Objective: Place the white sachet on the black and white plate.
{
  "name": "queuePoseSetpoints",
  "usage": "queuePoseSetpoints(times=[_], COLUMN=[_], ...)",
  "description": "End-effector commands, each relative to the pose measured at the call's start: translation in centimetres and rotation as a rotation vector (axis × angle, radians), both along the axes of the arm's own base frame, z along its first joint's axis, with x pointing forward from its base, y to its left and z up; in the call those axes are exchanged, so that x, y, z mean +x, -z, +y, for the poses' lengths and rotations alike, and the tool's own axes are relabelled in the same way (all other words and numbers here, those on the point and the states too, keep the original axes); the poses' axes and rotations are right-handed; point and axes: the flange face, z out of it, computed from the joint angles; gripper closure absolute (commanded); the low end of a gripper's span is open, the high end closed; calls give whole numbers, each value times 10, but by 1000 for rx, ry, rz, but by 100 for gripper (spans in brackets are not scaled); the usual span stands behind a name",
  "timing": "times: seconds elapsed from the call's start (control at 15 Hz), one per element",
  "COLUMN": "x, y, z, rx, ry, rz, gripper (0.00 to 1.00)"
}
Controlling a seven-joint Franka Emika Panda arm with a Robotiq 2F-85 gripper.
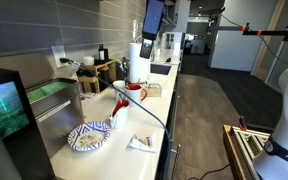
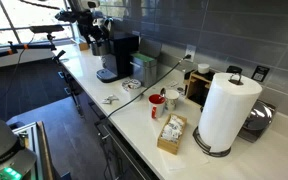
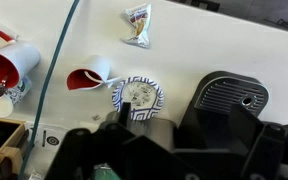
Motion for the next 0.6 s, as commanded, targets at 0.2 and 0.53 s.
queuePoseSetpoints(times=[0.2,0.53], x=[0,9], y=[-1,28], z=[0,4], rx=[0,5], ry=[0,58], rz=[1,19], gripper=[0,0])
